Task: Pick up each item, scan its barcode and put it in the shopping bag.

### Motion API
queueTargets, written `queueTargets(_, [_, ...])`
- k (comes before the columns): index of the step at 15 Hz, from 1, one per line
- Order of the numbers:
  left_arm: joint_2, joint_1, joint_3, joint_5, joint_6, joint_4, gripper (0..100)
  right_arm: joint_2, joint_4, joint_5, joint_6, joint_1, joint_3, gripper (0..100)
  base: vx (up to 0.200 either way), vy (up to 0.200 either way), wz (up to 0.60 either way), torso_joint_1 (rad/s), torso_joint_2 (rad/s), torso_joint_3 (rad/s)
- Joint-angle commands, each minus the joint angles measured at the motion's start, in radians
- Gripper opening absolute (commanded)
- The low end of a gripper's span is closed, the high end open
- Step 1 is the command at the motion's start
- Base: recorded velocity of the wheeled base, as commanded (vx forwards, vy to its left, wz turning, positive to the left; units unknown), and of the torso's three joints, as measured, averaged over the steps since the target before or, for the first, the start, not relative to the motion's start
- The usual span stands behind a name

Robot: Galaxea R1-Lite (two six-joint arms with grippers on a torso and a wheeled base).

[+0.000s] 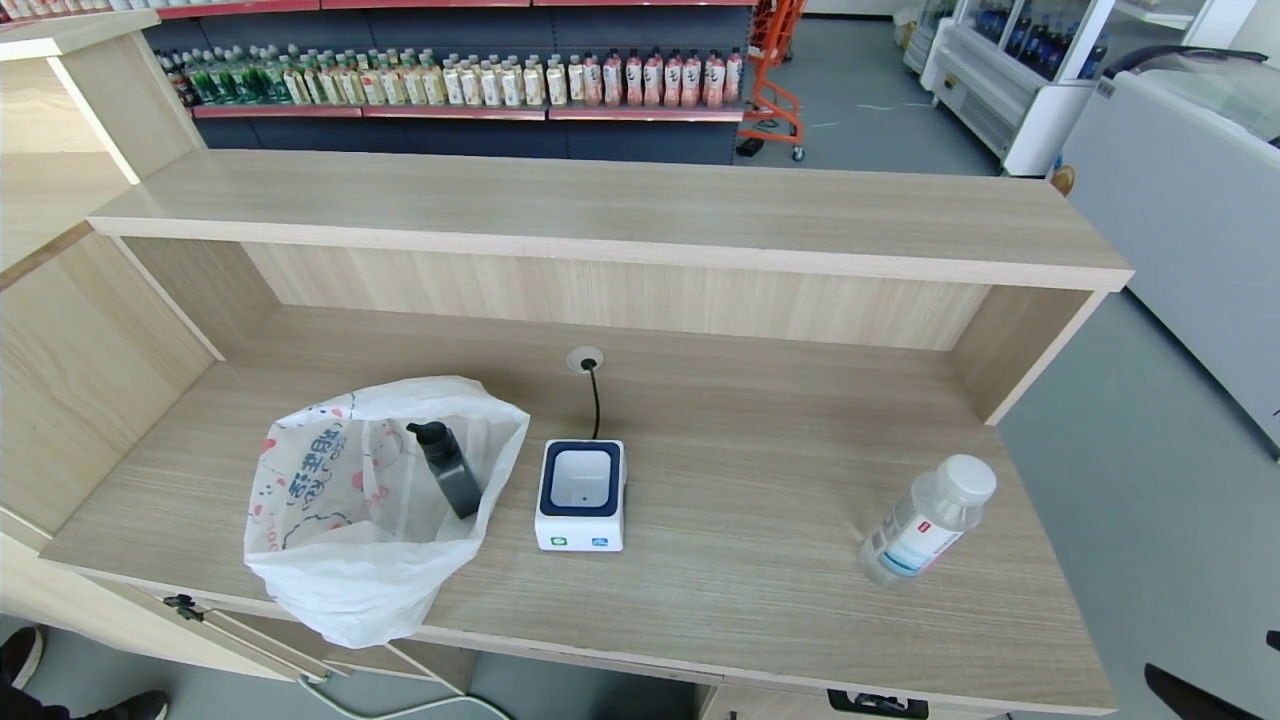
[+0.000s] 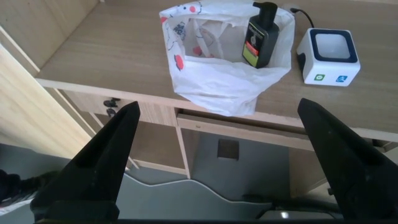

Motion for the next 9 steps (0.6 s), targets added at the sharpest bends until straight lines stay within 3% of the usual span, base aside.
queueTargets(1, [0.0,0.0,0.0,0.0,-0.001,-0.001,100,0.088,-0.06,0.0,0.0,0.001,0.001,100,0.0,0.0,0.0,0.0,0.0,0.0])
queueTargets(4, [0.0,0.0,0.0,0.0,-0.001,-0.001,100,0.195,-0.182,0.0,-0.006,0.008,0.009,100,0.0,0.0,0.0,0.0,0.0,0.0])
queueTargets(9, [0.0,0.0,0.0,0.0,-0.001,-0.001,100,0.298,-0.257,-0.002,-0.017,0.084,0.022,100,0.0,0.0,0.0,0.0,0.0,0.0])
